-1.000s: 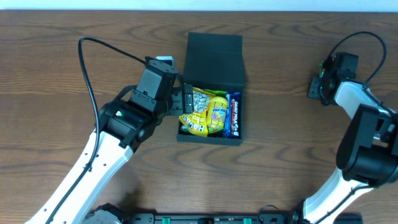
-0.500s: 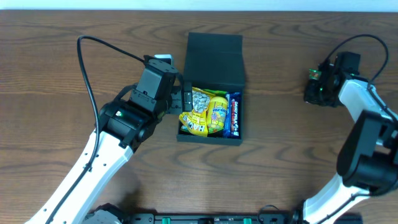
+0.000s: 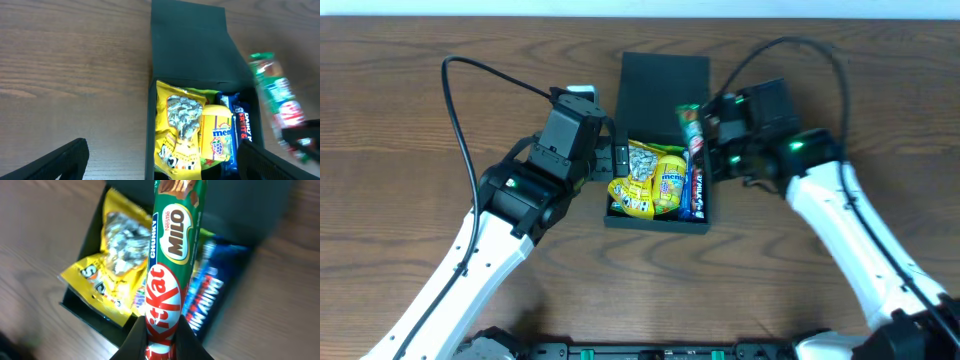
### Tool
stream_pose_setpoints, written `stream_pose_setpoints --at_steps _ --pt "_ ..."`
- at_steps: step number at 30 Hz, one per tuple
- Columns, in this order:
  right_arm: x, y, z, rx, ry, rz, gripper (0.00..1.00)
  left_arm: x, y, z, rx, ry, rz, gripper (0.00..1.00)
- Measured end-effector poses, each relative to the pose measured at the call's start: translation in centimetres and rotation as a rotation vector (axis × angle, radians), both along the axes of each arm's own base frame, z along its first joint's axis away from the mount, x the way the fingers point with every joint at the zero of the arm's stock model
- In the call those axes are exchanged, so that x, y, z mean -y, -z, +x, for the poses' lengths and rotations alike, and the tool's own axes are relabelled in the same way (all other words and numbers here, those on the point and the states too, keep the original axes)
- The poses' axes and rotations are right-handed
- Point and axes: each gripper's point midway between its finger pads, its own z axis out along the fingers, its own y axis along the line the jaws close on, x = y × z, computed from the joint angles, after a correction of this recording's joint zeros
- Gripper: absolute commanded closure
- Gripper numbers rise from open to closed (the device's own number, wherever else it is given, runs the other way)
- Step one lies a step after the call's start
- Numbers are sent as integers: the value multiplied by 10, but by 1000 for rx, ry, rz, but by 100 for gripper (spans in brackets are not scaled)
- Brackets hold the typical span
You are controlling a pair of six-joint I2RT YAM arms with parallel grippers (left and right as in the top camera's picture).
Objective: Pack container
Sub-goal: 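Place the KitKat bar into the box with the right gripper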
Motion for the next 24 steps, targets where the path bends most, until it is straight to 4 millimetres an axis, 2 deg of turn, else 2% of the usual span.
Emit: stream_pose_setpoints --at_steps 2,4,8,10,13,15,20,21,22,23,24 --pt "-12 2 -2 69 -124 -51 99 -1 -3 -2 7 2 -6 5" --pt "-15 3 -4 153 -294 -124 99 -4 -17 -7 42 1 -26 5" --pt "-17 9 -1 314 -626 -253 99 -15 -62 -26 164 7 -89 5" --pt "-18 19 2 374 -786 -312 99 -20 -79 -34 211 4 -112 5" --pt "-20 44 10 436 -999 -388 99 -27 -94 -44 263 11 -120 5" --pt "-22 55 23 485 -1063 -427 99 -30 -97 -45 273 5 -115 5" --pt "-16 72 56 560 -1084 -514 99 -32 -96 -44 276 -5 -104 5" --pt "-15 74 60 567 -1084 -525 94 -33 -96 -44 277 -7 -102 5" --pt "-14 74 62 573 -1084 -531 70 -34 -96 -44 278 -11 -99 5" --pt "-13 75 64 579 -1085 -539 1 -35 -97 -43 281 -17 -95 5" --pt "-13 75 65 584 -1090 -544 1 -36 -97 -43 282 -20 -93 5"
